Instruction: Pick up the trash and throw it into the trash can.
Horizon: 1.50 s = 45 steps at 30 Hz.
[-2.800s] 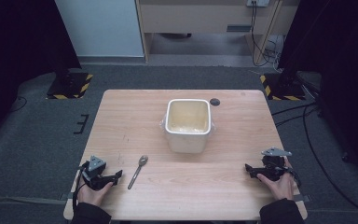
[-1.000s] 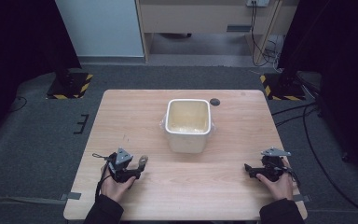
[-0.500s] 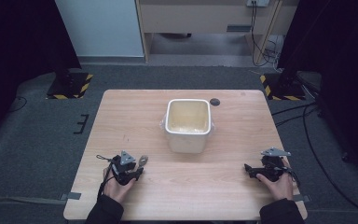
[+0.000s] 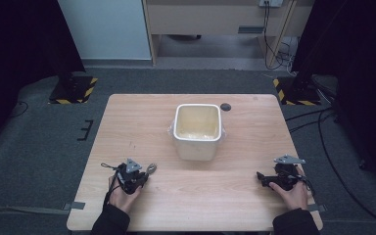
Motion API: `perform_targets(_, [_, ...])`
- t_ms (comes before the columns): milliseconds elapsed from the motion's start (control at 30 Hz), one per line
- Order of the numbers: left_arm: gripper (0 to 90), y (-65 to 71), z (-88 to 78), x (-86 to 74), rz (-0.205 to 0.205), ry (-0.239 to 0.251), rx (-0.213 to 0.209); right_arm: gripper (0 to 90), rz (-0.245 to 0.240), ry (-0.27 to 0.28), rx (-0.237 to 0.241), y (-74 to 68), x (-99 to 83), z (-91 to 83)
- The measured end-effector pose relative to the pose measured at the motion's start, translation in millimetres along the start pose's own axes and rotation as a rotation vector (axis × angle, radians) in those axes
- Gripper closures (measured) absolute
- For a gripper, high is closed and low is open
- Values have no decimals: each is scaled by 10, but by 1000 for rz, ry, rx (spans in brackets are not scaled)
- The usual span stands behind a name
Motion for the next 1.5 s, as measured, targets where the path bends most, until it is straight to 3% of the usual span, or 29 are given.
perform_targets(433, [795,-61,-246,100,-42,140,-13,8,0,0,0,0,0,0])
perform_targets(800, [795,-100,-492,206,-52,259,-15,8,-1,-2,4,-1,1,0])
perform_targets(1167, [794,-110,-887,394,-64,415,-32,8,1,-2,5,-2,4,3])
perform_targets(1500, [795,-41,-1077,554,-54,492,-62,7,1,-1,5,-2,5,5])
Point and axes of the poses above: each handheld gripper's, and its own axes: z roughly forward along the jaws, x roughly out of its top, y roughly to its right, the point moved 2 cm from there along z, roughly forward along the jaws, and after that the axes turned 1 degree about x, right-handed, at the moved point
